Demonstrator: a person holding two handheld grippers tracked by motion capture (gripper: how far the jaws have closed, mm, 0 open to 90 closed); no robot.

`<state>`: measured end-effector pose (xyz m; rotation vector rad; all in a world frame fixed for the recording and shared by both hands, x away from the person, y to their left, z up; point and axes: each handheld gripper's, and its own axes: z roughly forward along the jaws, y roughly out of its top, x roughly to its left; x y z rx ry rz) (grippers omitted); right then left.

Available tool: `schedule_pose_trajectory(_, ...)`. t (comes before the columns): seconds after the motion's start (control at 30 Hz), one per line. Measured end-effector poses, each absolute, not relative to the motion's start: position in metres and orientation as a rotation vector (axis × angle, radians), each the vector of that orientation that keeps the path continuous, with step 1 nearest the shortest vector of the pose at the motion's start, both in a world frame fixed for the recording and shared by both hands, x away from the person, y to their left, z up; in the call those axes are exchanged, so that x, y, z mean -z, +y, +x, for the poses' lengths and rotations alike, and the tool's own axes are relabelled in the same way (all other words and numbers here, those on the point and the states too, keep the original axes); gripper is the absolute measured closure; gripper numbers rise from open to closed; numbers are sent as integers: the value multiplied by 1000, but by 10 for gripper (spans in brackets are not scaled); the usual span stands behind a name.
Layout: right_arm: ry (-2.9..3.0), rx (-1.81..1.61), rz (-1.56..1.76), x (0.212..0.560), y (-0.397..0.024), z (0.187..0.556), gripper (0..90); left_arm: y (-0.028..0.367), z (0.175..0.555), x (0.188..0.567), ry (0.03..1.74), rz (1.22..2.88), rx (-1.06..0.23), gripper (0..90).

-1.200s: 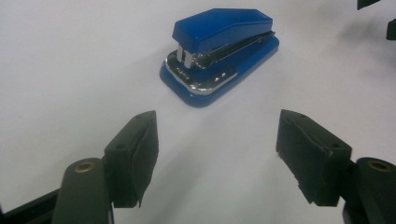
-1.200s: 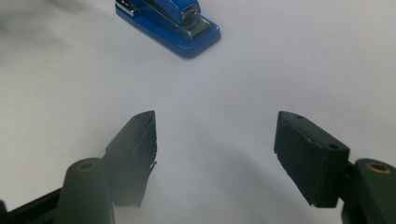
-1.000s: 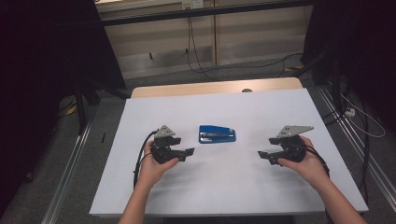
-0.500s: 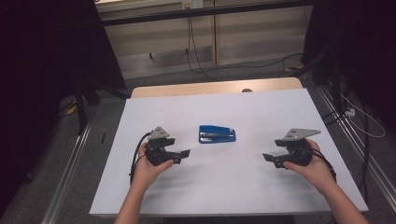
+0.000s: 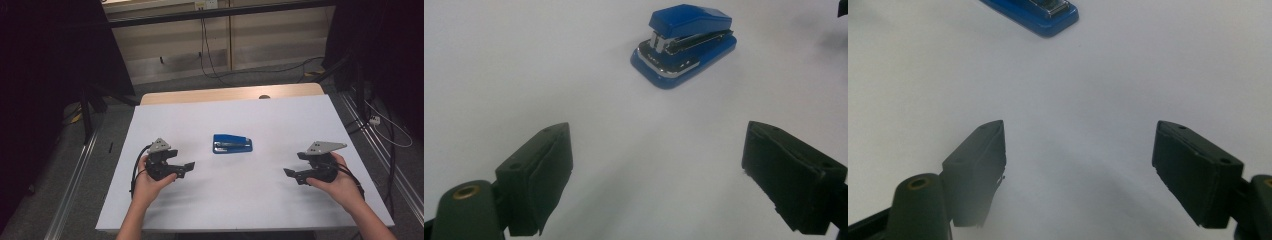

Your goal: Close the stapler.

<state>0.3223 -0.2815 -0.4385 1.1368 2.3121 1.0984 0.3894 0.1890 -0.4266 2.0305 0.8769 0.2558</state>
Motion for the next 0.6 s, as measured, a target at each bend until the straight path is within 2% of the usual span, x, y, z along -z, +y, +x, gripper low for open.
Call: schedule_pose_trajectory(0.6,2308,-1084,1150,441,-289,306,198,213,377,429,892,2039,-266,120)
